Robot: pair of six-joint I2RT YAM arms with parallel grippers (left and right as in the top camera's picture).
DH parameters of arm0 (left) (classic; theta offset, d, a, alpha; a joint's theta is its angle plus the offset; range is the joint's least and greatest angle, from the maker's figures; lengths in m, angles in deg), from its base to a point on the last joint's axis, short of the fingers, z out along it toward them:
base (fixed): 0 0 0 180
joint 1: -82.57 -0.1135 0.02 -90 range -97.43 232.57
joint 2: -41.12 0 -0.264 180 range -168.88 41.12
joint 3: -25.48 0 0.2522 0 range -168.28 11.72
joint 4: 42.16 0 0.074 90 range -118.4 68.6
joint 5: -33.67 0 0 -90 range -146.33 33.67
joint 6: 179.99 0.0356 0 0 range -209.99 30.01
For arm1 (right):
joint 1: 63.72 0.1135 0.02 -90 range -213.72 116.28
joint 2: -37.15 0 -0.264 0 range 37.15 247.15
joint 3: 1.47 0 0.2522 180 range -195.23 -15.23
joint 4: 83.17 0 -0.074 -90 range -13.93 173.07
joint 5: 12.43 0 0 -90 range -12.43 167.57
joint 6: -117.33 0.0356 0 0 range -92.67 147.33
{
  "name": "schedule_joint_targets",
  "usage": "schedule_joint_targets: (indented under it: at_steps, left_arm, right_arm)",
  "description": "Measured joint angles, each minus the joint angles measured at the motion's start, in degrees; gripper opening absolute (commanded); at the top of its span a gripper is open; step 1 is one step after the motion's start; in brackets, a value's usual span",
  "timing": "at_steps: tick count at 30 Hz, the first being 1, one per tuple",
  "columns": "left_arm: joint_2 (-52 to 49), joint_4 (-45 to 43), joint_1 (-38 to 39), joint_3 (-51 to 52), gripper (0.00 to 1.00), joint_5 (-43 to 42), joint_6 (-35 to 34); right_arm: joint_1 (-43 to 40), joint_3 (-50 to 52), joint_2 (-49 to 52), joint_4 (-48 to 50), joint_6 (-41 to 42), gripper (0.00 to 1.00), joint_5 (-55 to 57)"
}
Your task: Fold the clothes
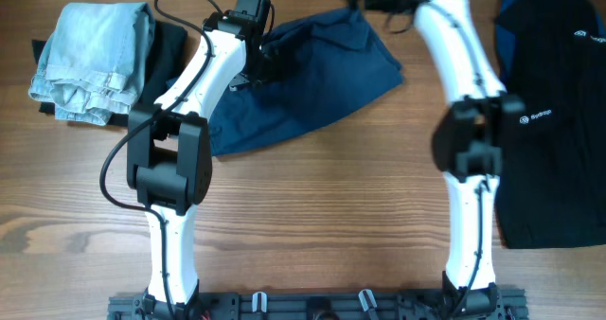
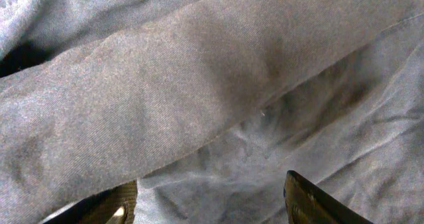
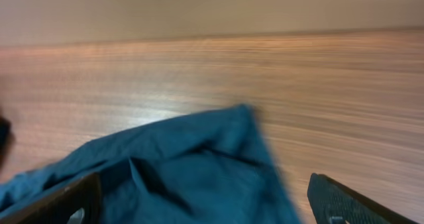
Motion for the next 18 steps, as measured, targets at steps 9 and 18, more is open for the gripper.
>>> schedule_joint_targets:
  at_steps: [9, 18]
  left_arm:
    - [0.0, -0.24, 0.0, 0.0, 0.71, 0.2, 0.22]
    - [0.0, 0.02, 0.0, 0.0, 0.7, 0.17, 0.24]
  right_arm:
    - [-0.31, 6.45, 2.29, -12.2, -6.01, 0.04, -1.11]
    - [1.36, 14.32, 3.52, -0.24, -6.19, 0.05, -1.92]
